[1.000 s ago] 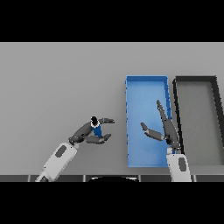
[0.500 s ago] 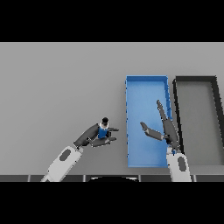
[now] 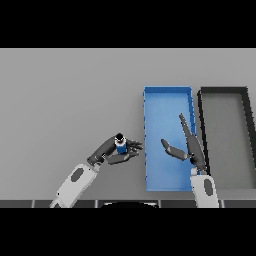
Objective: Pick up the blue pipe and place it into the blue bin.
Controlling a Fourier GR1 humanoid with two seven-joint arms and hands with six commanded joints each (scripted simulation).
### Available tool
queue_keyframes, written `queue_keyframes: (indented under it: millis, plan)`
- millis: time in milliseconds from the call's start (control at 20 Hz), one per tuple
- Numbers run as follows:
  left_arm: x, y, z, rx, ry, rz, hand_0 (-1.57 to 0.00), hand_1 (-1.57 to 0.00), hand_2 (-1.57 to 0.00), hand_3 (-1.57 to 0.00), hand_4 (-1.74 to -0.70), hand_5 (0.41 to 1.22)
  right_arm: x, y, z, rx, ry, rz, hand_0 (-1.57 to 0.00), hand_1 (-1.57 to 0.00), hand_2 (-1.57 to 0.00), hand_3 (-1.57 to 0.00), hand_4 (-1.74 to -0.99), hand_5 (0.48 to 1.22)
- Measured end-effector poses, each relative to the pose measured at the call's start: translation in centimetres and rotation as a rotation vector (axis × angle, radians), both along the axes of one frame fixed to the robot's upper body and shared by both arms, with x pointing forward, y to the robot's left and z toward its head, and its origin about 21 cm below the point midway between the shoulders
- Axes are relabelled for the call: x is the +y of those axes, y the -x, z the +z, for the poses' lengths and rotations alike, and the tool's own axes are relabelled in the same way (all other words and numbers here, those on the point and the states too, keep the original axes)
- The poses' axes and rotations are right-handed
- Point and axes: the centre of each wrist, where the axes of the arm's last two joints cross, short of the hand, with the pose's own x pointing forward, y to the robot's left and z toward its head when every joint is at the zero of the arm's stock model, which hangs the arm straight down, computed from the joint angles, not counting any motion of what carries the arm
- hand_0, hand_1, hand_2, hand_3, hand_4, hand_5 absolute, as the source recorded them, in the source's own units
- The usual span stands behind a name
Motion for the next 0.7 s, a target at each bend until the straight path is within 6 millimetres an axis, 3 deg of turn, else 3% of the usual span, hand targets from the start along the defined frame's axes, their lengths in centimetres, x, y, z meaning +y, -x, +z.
queue_keyframes:
  millis: [200,550,700]
  plan:
    - [-0.8,-0.1,2.1,-0.031,-0.002,-0.032,-1.56,-1.57,-1.57,-1.57,-1.47,1.219,-0.5,0.1,0.0,0.000,0.019,-0.007,0.00,0.00,0.00,0.00,-1.124,0.569]
    - [-1.2,-0.2,2.7,-0.007,-0.032,-0.061,-1.57,-1.57,-1.57,-1.57,-1.47,1.220,-0.8,-0.5,0.4,0.009,0.031,0.016,0.00,0.00,0.00,0.00,-1.123,0.578]
    - [-1.0,-0.1,2.5,-0.015,-0.028,-0.072,-1.57,-1.57,-1.57,-1.57,-1.47,1.220,-1.0,-0.9,1.0,0.023,0.039,0.036,0.00,0.00,0.00,0.00,-1.185,0.578]
